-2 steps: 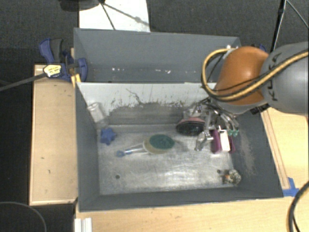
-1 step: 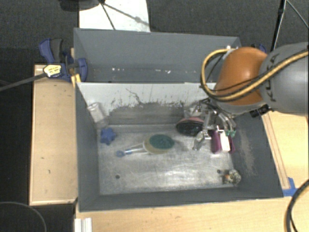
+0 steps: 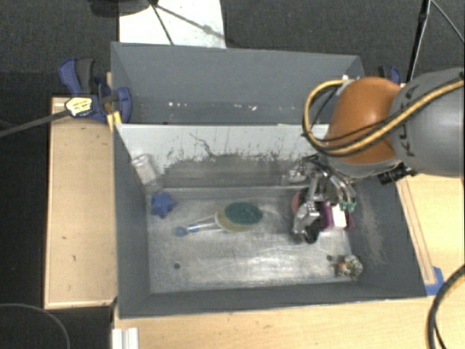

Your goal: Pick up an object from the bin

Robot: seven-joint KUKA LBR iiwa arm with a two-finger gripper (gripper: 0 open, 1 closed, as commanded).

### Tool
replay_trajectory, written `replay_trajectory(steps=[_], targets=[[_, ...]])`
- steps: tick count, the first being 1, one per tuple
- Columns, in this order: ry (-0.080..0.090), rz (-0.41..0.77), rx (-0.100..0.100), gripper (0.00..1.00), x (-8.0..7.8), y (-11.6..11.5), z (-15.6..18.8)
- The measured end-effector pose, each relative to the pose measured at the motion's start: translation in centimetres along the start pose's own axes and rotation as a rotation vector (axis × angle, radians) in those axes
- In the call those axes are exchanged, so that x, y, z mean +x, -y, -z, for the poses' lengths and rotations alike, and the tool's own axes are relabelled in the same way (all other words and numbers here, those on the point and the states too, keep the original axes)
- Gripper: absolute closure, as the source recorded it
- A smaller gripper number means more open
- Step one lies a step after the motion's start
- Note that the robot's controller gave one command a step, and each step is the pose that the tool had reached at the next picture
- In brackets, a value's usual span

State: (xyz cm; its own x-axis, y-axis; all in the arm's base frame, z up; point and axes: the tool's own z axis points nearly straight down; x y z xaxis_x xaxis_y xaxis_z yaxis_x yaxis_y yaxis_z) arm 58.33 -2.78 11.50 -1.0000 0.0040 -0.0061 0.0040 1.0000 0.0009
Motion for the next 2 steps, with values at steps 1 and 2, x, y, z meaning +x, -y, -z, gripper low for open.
replay_trajectory(steps=[1, 2], targets=[[0.006, 0.020, 0.000, 0.00, 4.5, -1.1, -4.3], [-0.008, 0.053, 0.001, 0.00, 5.5, 4.5, -3.4]])
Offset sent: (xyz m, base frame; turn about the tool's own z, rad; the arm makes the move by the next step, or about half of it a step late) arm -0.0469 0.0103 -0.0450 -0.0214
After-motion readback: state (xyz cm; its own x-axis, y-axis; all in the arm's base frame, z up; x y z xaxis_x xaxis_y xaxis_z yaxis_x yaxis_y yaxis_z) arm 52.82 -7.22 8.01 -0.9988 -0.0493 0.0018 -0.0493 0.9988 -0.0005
